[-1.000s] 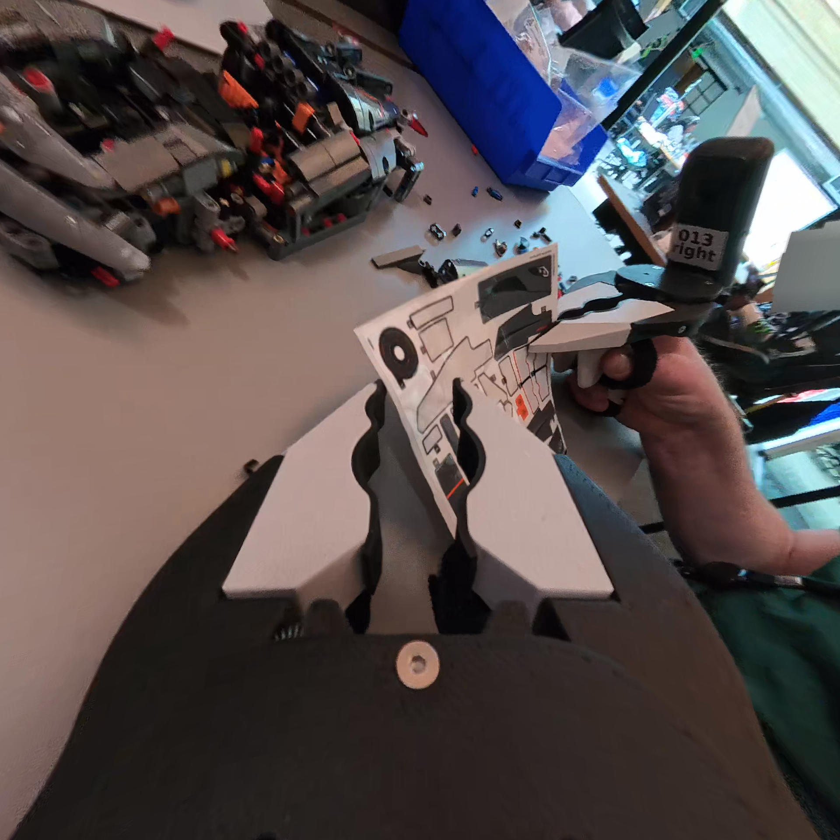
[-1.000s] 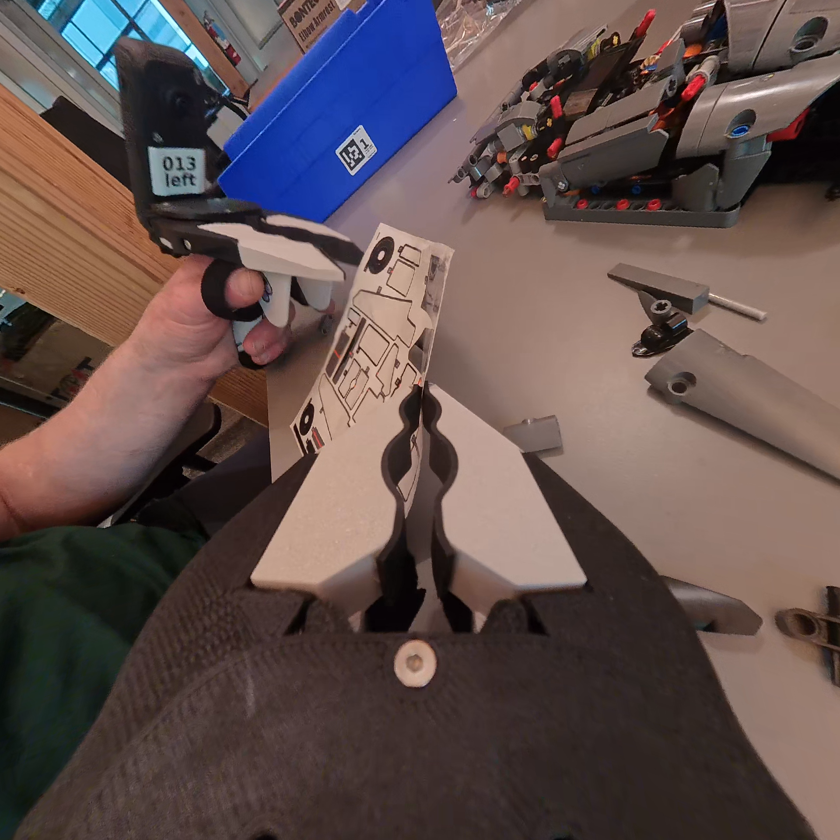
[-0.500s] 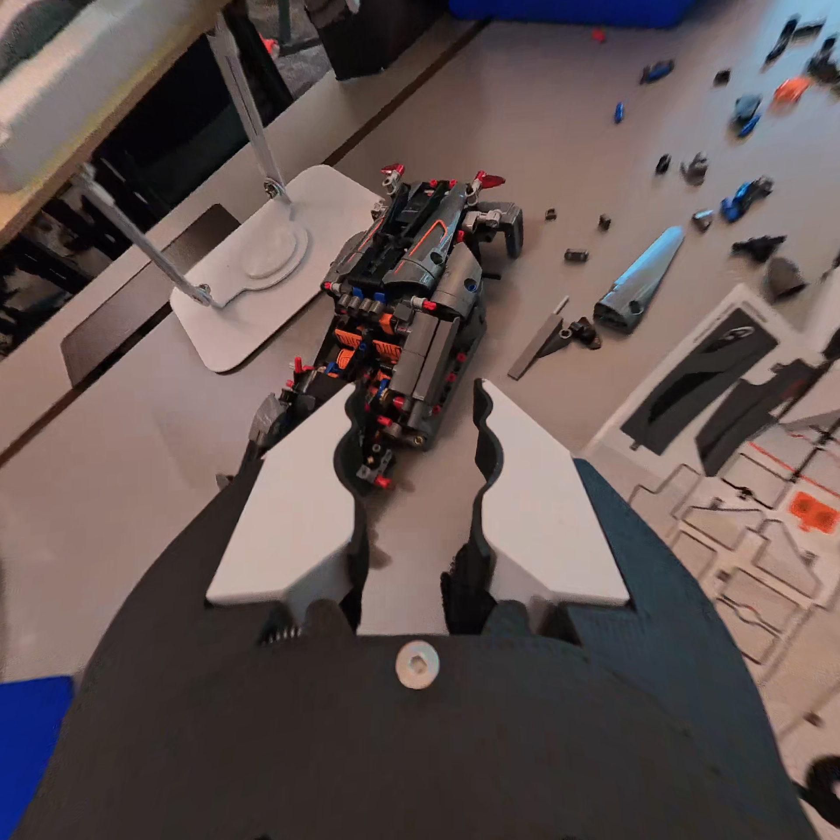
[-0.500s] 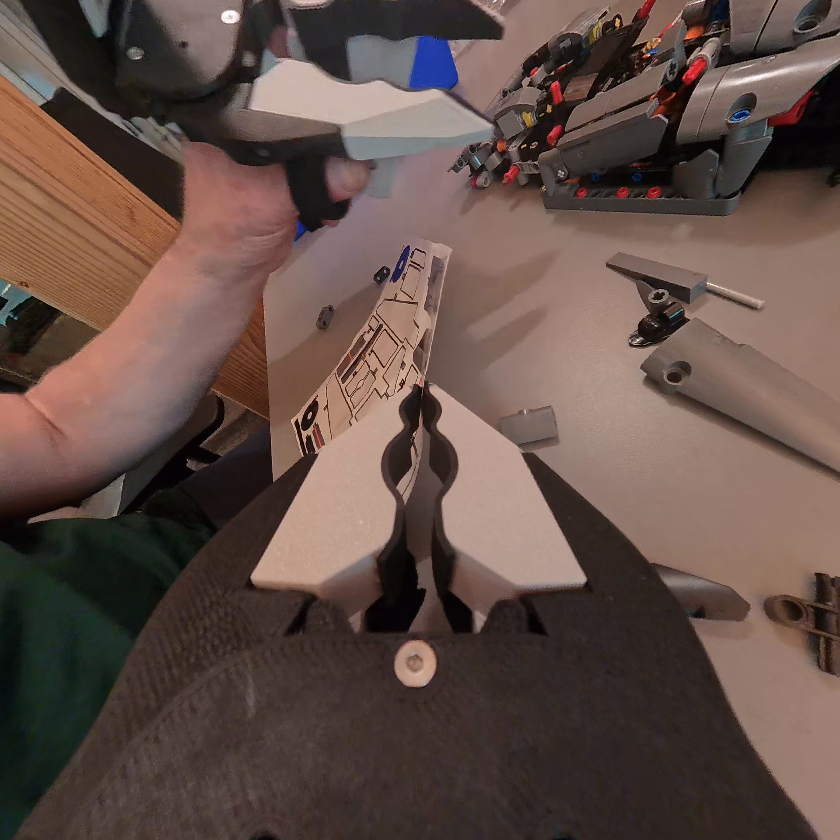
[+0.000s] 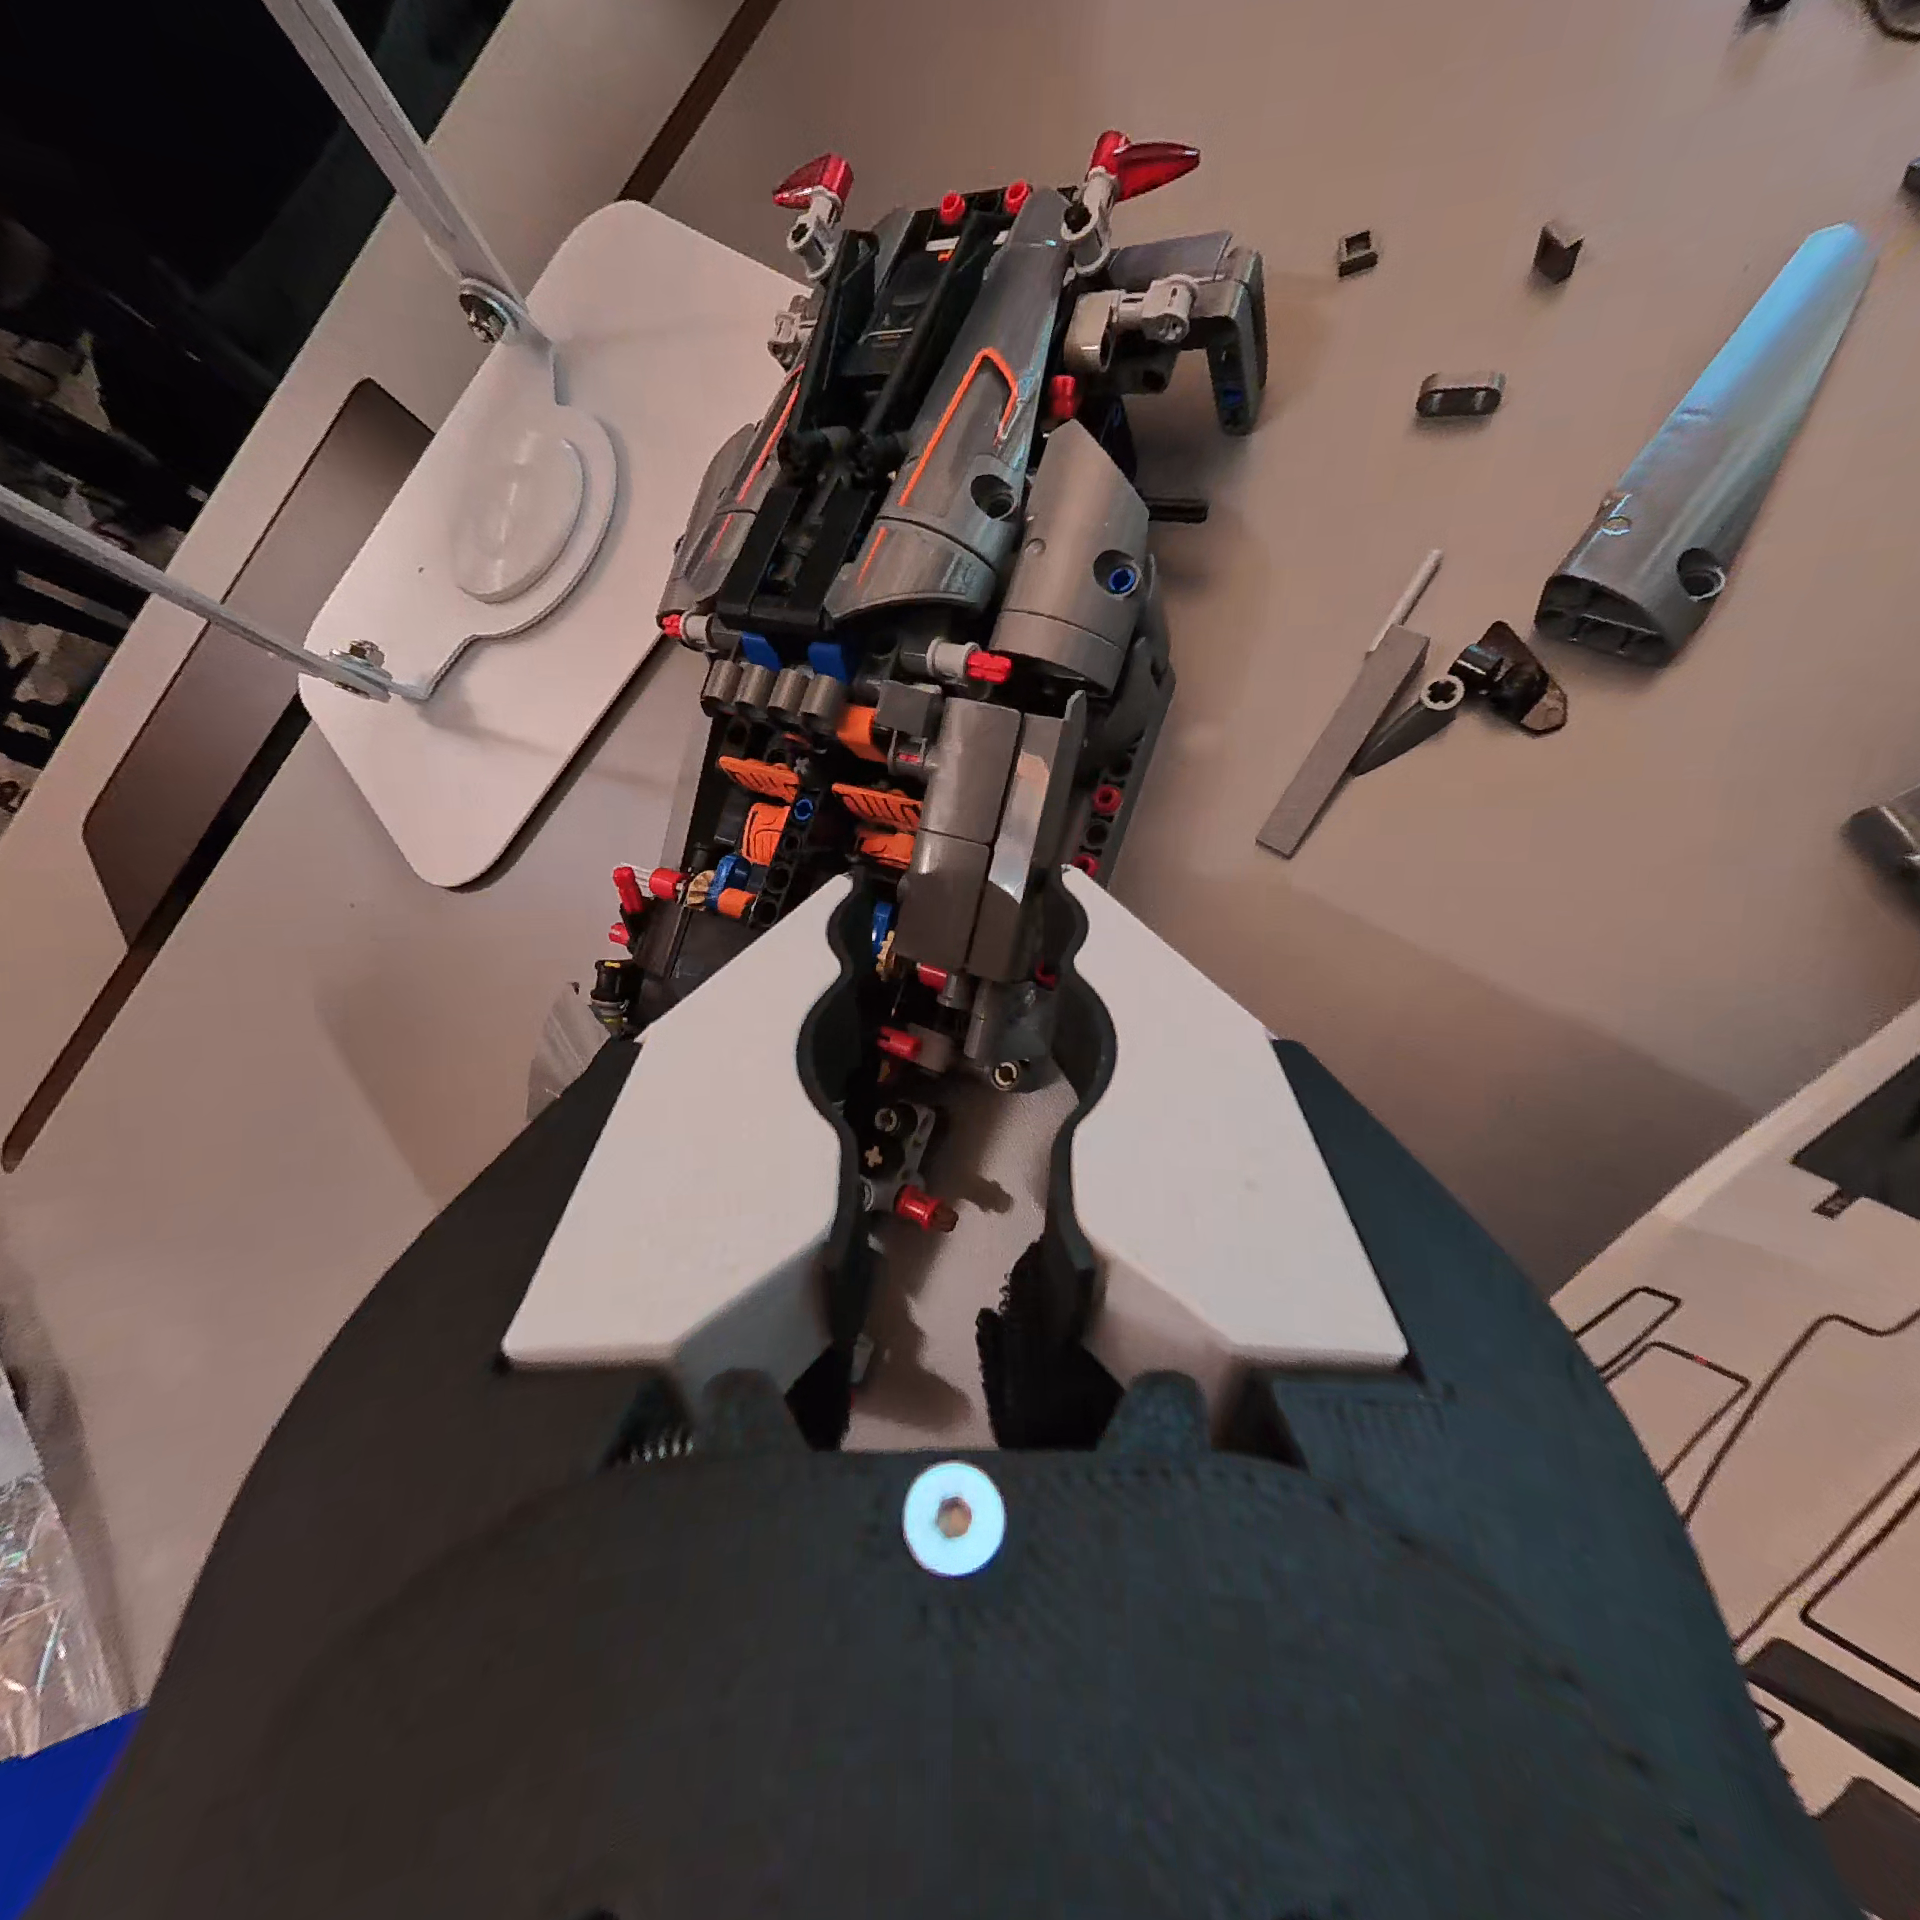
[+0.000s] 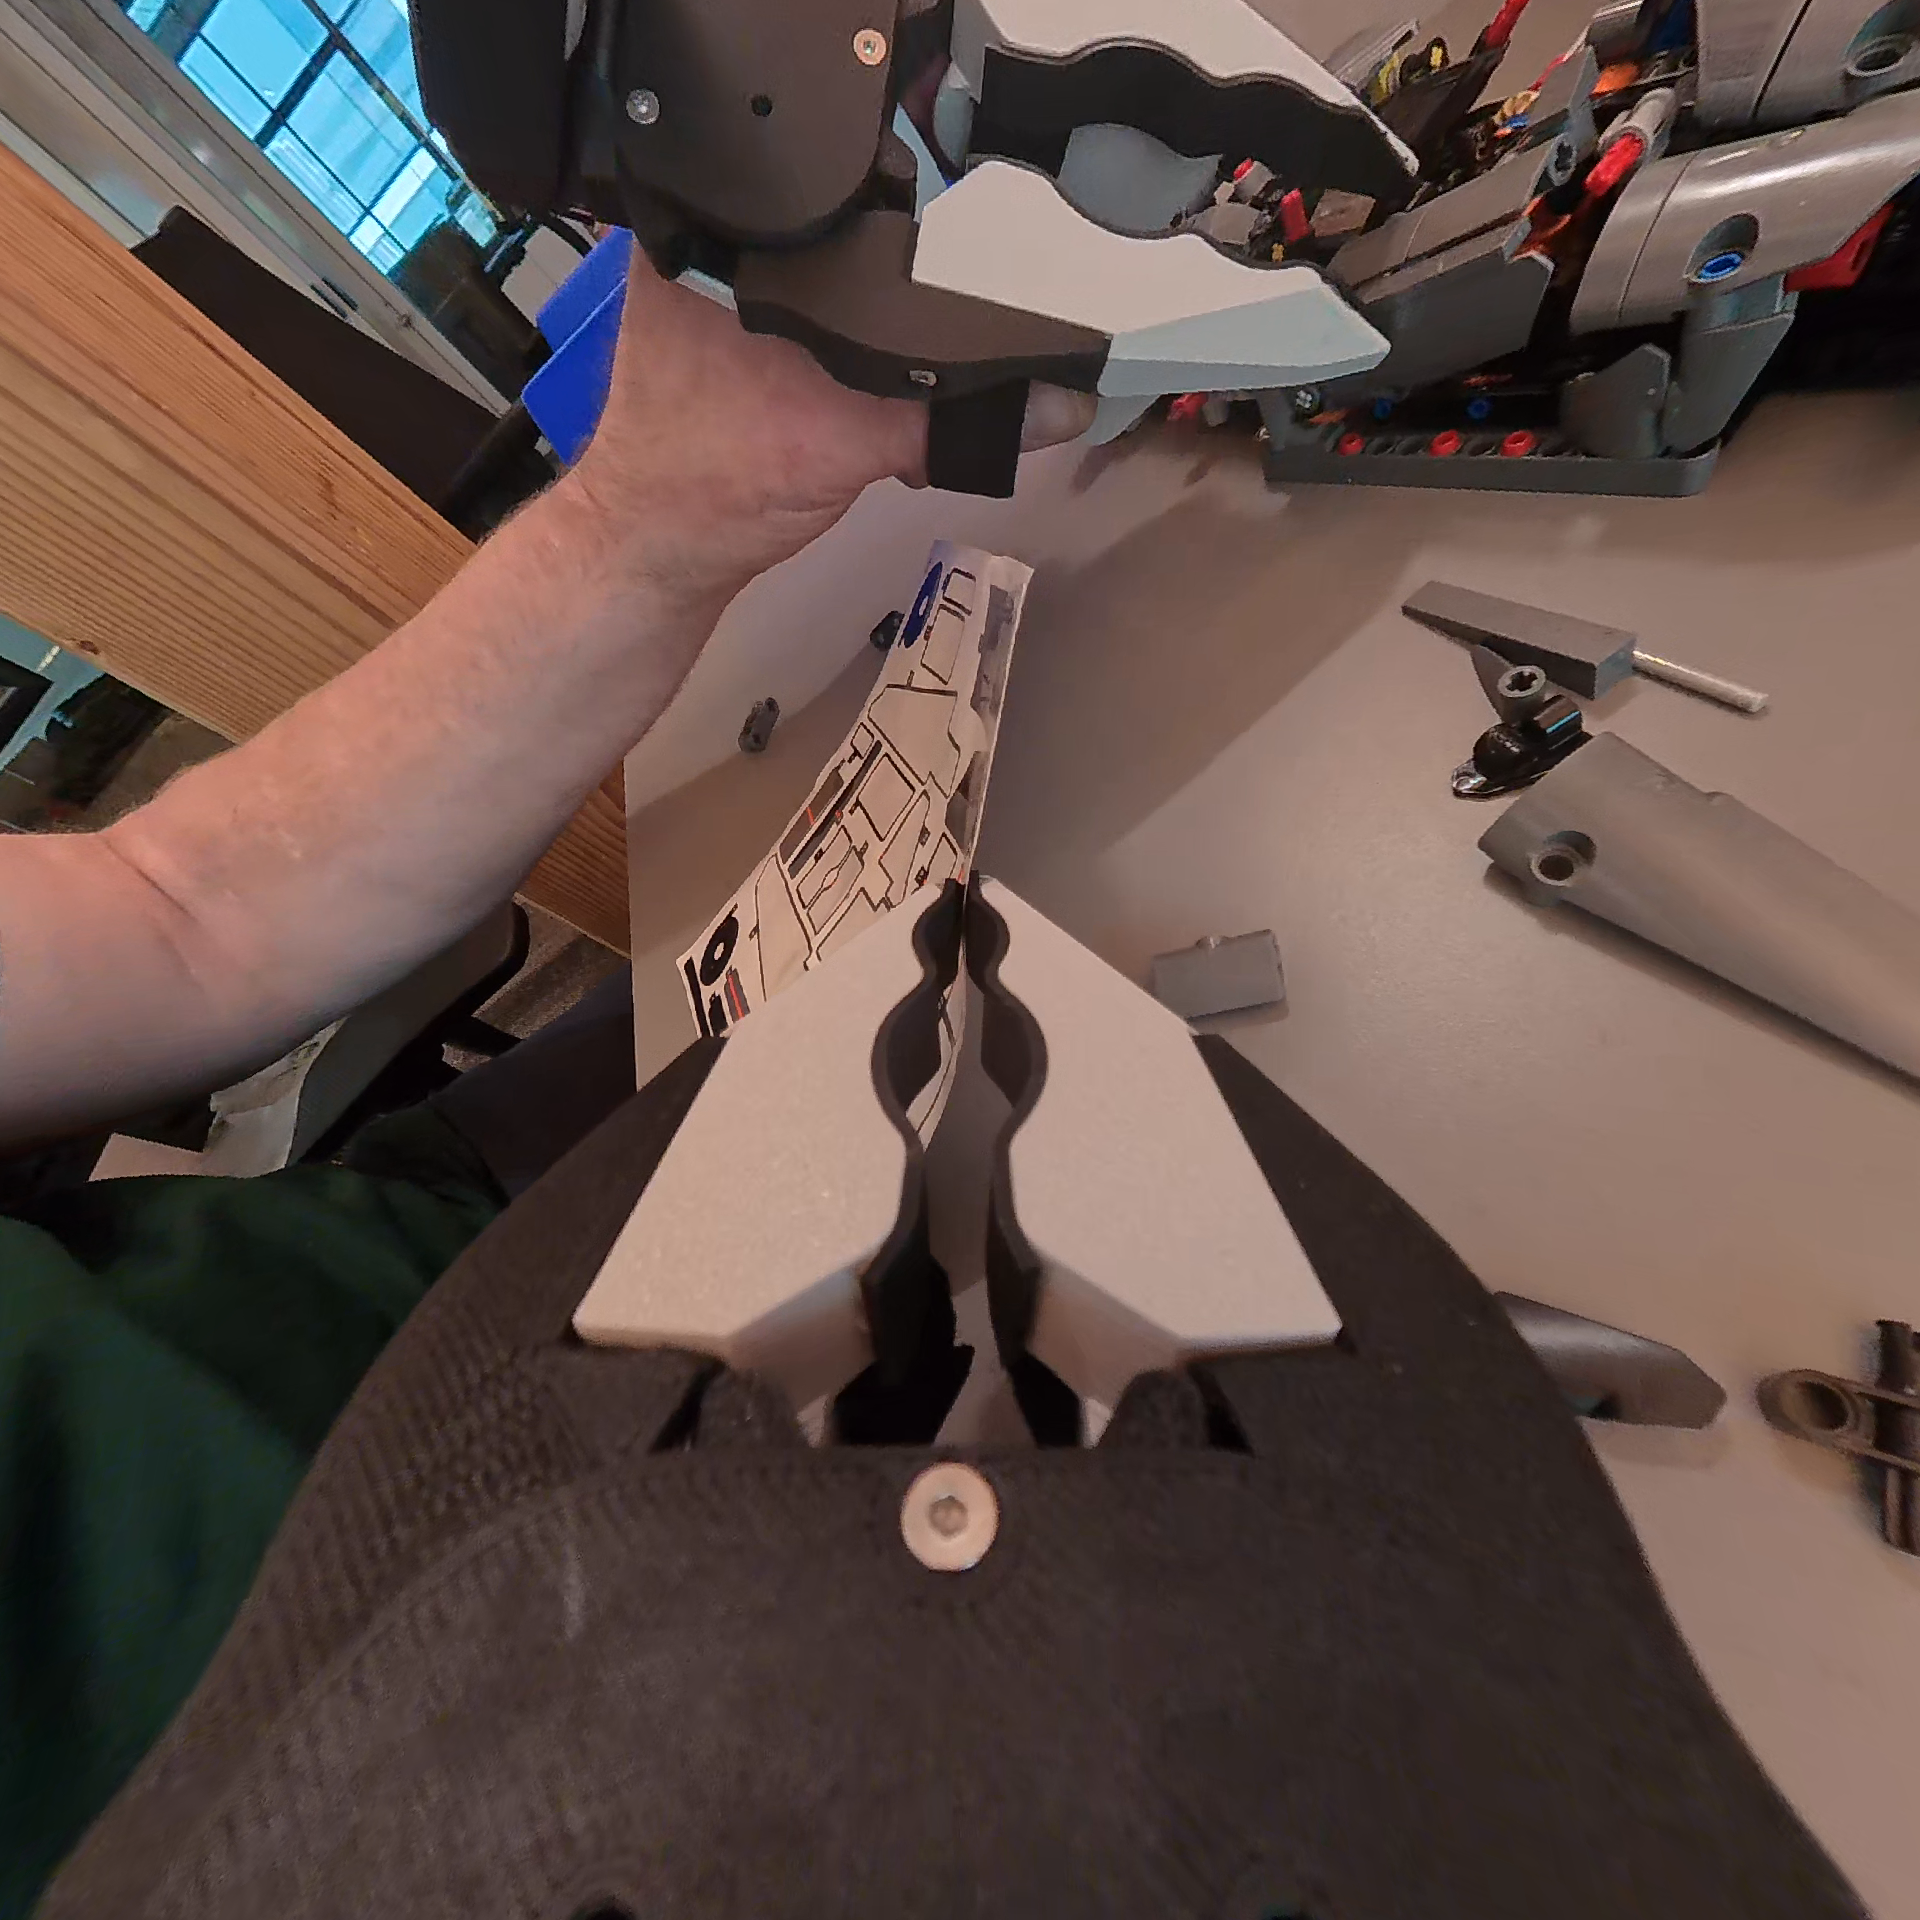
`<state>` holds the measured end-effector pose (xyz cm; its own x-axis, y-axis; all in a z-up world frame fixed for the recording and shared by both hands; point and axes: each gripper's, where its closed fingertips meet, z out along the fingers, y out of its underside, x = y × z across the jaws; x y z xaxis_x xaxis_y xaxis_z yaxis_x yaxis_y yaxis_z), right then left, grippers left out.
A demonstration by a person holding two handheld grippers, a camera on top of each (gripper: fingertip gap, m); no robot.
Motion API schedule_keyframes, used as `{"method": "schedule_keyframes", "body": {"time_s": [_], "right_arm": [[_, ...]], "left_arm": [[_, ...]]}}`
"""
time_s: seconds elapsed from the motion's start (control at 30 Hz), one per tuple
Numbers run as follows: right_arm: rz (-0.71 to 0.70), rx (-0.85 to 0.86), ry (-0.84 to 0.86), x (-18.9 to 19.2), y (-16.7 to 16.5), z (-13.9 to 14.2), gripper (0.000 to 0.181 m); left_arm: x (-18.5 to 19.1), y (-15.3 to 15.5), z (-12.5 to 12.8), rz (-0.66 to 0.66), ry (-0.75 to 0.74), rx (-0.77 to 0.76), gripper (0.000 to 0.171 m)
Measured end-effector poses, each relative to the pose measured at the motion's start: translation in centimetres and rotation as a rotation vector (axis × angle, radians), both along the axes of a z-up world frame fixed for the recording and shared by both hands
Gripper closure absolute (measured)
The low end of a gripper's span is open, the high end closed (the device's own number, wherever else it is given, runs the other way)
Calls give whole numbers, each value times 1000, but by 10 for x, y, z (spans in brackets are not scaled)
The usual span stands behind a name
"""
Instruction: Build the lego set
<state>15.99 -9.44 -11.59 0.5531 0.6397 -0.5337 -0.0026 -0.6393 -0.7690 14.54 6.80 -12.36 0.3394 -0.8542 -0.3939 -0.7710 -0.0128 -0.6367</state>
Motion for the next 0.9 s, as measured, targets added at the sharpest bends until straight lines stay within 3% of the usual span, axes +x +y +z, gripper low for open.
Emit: {"method": "schedule_keyframes", "body": {"time_s": [0.77, 0.9], "right_arm": [[4, -6, 17, 1, 0, 1, 181], [5, -6, 23, 2, 0, 2, 181]], "left_arm": [[-5, 1, 2, -9, -107, -90, 146], [-9, -2, 3, -4, -92, -81, 139]]}}
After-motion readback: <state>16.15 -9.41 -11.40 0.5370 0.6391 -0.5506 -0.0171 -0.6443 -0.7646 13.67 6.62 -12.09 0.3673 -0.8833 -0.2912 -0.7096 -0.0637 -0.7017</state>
